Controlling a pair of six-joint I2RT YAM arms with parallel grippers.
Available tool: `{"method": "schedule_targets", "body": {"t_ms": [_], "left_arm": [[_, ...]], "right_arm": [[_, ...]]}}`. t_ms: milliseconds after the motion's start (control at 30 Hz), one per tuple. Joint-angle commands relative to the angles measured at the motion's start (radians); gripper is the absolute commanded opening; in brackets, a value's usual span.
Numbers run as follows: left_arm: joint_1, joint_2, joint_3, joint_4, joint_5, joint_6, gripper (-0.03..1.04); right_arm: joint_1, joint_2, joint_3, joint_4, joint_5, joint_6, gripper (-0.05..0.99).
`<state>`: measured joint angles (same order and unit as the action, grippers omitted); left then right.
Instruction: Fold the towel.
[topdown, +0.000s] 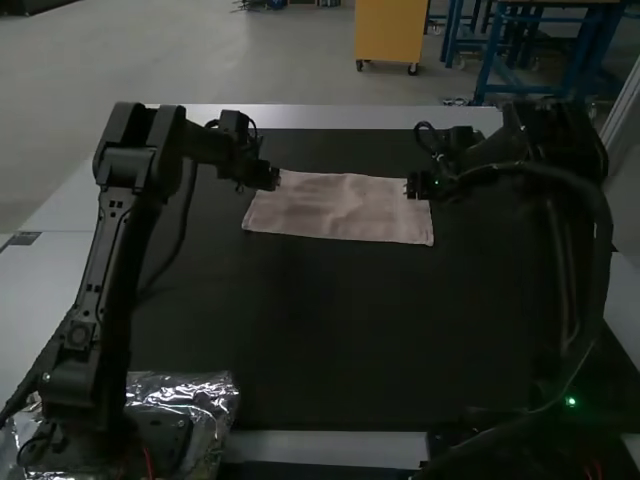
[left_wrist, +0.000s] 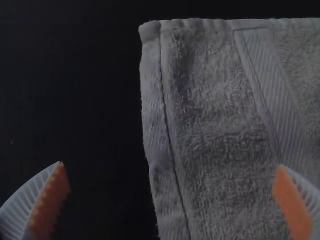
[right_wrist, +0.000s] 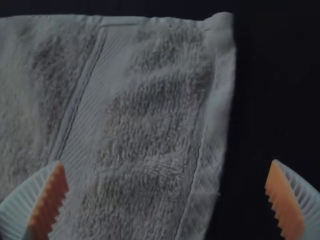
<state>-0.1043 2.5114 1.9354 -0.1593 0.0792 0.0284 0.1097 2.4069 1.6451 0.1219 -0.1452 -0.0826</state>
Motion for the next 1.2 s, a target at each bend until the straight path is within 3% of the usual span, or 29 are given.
{"method": "schedule_targets", "body": {"t_ms": [0, 200, 433, 733, 800, 833, 867, 933, 967, 1167], "left_arm": [[-0.005, 0.023, 0.062, 0.001, 0.010, -0.012, 0.95], [-0.006, 0.078, 0.145, -0.031, 0.010, -0.012, 0.95], [-0.002, 0.144, 0.258, -0.132, 0.010, -0.018, 0.95], [0.000, 0.194, 0.350, -0.247, 0.064, -0.018, 0.95], [0.000, 0.194, 0.352, -0.250, 0.062, -0.018, 0.95], [0.000, 0.196, 0.352, -0.253, 0.062, -0.018, 0.90], [0.000, 0.194, 0.352, -0.263, 0.065, -0.018, 0.78], [0.002, 0.196, 0.347, -0.273, 0.067, -0.018, 0.29], [0.003, 0.194, 0.344, -0.275, 0.068, -0.018, 0.05], [0.009, 0.190, 0.344, -0.281, 0.096, -0.016, 0.02]], "right_arm": [[-0.019, 0.017, 0.053, 0.001, 0.009, -0.008, 0.91], [-0.021, 0.061, 0.116, -0.048, 0.009, -0.011, 0.91], [-0.027, 0.084, 0.150, -0.088, 0.009, -0.003, 0.91], [-0.027, 0.090, 0.147, -0.125, -0.011, 0.027, 0.90], [-0.028, 0.092, 0.145, -0.125, -0.016, 0.030, 0.80], [-0.028, 0.090, 0.145, -0.126, -0.034, 0.032, 0.70], [-0.028, 0.092, 0.145, -0.133, -0.067, 0.032, 0.54], [-0.030, 0.090, 0.144, -0.156, -0.105, 0.034, 0.11], [-0.033, 0.092, 0.144, -0.165, -0.126, 0.034, -0.03], [-0.036, 0.084, 0.144, -0.202, -0.140, 0.029, -0.02]]}}
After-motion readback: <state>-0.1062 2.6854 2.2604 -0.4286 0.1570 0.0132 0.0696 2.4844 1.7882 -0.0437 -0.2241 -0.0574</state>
